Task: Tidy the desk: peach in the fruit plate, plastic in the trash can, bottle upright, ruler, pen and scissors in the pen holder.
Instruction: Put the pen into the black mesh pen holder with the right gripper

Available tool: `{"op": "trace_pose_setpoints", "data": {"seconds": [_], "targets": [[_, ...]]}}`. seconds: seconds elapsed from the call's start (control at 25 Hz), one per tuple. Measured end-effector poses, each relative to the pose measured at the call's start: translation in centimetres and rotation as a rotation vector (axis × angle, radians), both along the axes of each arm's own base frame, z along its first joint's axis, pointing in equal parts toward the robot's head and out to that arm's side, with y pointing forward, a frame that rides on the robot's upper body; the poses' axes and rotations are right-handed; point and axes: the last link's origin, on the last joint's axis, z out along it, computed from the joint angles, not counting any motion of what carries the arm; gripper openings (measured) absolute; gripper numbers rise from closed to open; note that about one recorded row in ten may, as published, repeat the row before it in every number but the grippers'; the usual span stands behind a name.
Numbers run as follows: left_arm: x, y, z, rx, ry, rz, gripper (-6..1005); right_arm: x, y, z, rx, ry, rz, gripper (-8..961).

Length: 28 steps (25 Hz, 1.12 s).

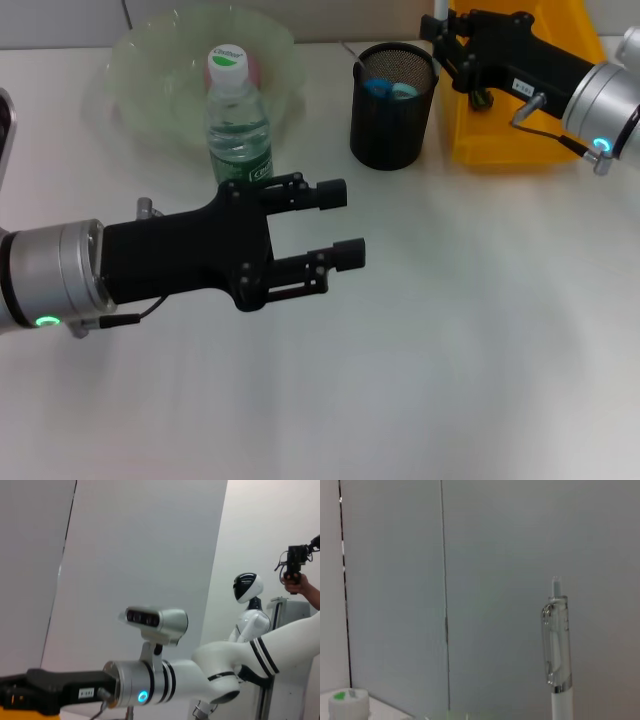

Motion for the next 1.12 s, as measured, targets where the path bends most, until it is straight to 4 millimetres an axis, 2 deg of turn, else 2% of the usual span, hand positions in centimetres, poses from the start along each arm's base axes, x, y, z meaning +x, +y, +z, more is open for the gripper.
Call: {"op": "trace_pose_setpoints", "data": {"seconds": [0.48, 1.0, 1.12], "targets": [[0.6, 0.9, 0.1, 0.014, 0.003, -0.003, 640, -0.6, 1.3, -1.2, -0.016, -0.03, -0.059, 131], [0.6, 1.6, 0.2, 0.039, 0.013, 0.011, 641, -1.0, 1.7, -0.9, 0.005, -0.005, -0.061, 290], [0.6, 1.7, 0.2, 0.042, 0.013, 0.01, 642, -1.1, 1.6, -0.9, 0.004, -0.003, -0.056, 379]]}}
